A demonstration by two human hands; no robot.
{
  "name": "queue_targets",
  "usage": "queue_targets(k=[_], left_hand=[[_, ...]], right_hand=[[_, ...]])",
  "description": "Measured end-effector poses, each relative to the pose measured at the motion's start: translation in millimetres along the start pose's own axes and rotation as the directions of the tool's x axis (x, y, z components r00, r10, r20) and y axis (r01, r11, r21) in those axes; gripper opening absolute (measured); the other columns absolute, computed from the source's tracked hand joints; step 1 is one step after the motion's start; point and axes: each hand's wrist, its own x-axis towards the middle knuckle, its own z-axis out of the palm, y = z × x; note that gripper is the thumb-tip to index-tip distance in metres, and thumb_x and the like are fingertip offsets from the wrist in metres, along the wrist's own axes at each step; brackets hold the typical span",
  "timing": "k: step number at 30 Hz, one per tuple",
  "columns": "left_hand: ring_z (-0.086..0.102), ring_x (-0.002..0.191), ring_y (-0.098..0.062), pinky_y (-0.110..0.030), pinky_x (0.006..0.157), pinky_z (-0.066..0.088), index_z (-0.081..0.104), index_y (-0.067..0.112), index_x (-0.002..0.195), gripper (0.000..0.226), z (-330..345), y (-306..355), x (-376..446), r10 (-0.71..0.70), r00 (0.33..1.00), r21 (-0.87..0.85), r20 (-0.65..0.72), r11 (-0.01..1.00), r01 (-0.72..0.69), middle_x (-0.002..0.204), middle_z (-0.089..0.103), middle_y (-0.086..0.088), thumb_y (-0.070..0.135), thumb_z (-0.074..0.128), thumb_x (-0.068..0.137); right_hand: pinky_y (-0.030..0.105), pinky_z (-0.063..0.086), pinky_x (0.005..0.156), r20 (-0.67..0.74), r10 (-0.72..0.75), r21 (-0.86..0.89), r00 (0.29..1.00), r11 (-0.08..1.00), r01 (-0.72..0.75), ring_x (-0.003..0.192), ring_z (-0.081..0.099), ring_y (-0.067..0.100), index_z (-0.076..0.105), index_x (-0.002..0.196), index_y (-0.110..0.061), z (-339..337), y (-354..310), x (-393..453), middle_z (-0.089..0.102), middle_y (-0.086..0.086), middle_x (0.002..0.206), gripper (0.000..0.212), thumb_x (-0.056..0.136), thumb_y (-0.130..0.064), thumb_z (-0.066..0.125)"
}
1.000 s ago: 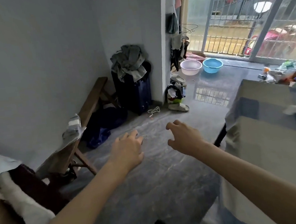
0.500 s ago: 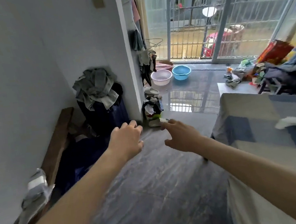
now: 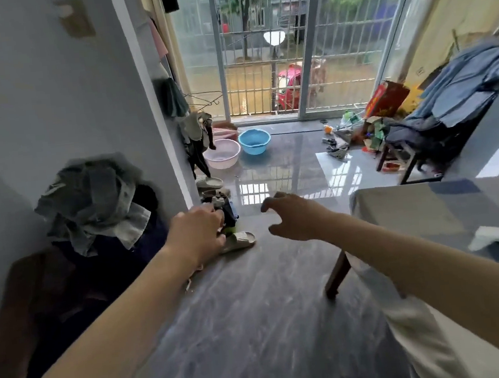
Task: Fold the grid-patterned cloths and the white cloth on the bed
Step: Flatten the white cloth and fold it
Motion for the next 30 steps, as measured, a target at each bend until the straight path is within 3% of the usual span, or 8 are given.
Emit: queue_targets(k=[8, 13, 17, 24, 28, 30], left_hand=[[0.055, 0.108, -0.021, -0.040, 0.086, 0.046, 0.057, 0.028, 0.114, 0.031, 6, 15, 138, 0.269, 0.962, -0.042, 0.041, 0.963, -0.267, 0.118, 0.055, 0.005, 0.042, 0.054, 0.087], [0.055, 0.112, -0.022, -0.036, 0.081, 0.043, 0.055, 0.027, 0.122, 0.035, 15, 51, 201, 0.434, 0.900, -0.049, 0.033, 0.900, -0.432, 0.123, 0.055, 0.004, 0.044, 0.052, 0.091], [0.057, 0.106, -0.017, -0.031, 0.073, 0.040, 0.059, 0.028, 0.116, 0.031, 27, 106, 246, 0.572, 0.820, -0.052, 0.029, 0.820, -0.570, 0.115, 0.060, 0.007, 0.044, 0.052, 0.090], [0.057, 0.111, -0.016, -0.028, 0.077, 0.038, 0.059, 0.028, 0.117, 0.029, 39, 249, 308, 0.793, 0.584, -0.033, 0.174, 0.597, -0.801, 0.119, 0.060, 0.007, 0.039, 0.052, 0.091], [0.050, 0.115, -0.021, -0.032, 0.087, 0.044, 0.060, 0.024, 0.119, 0.030, 64, 329, 329, 0.878, 0.384, -0.084, 0.287, 0.422, -0.903, 0.122, 0.054, 0.001, 0.034, 0.055, 0.091], [0.045, 0.118, -0.019, -0.035, 0.094, 0.045, 0.059, 0.027, 0.121, 0.032, 78, 369, 335, 0.908, 0.276, -0.123, 0.317, 0.327, -0.937, 0.131, 0.048, 0.003, 0.037, 0.057, 0.091]], right_hand=[[0.034, 0.045, 0.083, -0.012, 0.245, 0.037, 0.969, 0.969, -0.245, 0.117, 0.053, 0.023, 0.047, 0.133, -0.025, -5, 57, 46, 0.047, 0.001, 0.136, 0.047, 0.088, -0.035, 0.059], [0.034, 0.047, 0.088, 0.000, 0.466, 0.129, 0.885, 0.877, -0.462, 0.114, 0.053, 0.022, 0.048, 0.132, -0.024, -1, 119, 35, 0.048, 0.002, 0.132, 0.047, 0.088, -0.033, 0.061], [0.031, 0.045, 0.091, 0.023, 0.615, 0.226, 0.788, 0.765, -0.603, 0.115, 0.053, 0.021, 0.051, 0.130, -0.022, 4, 171, 5, 0.050, 0.001, 0.133, 0.047, 0.086, -0.032, 0.064], [0.034, 0.043, 0.099, 0.058, 0.808, 0.321, 0.587, 0.541, -0.777, 0.120, 0.051, 0.021, 0.053, 0.131, -0.019, -1, 282, -67, 0.052, 0.001, 0.135, 0.046, 0.086, -0.028, 0.061], [0.033, 0.044, 0.098, 0.036, 0.885, 0.415, 0.464, 0.409, -0.813, 0.119, 0.053, 0.022, 0.055, 0.128, -0.015, 7, 337, -103, 0.054, 0.005, 0.133, 0.041, 0.089, -0.026, 0.056], [0.029, 0.044, 0.089, 0.041, 0.908, 0.449, 0.417, 0.356, -0.820, 0.113, 0.054, 0.021, 0.054, 0.127, -0.014, 19, 361, -119, 0.053, 0.006, 0.129, 0.039, 0.089, -0.024, 0.056]])
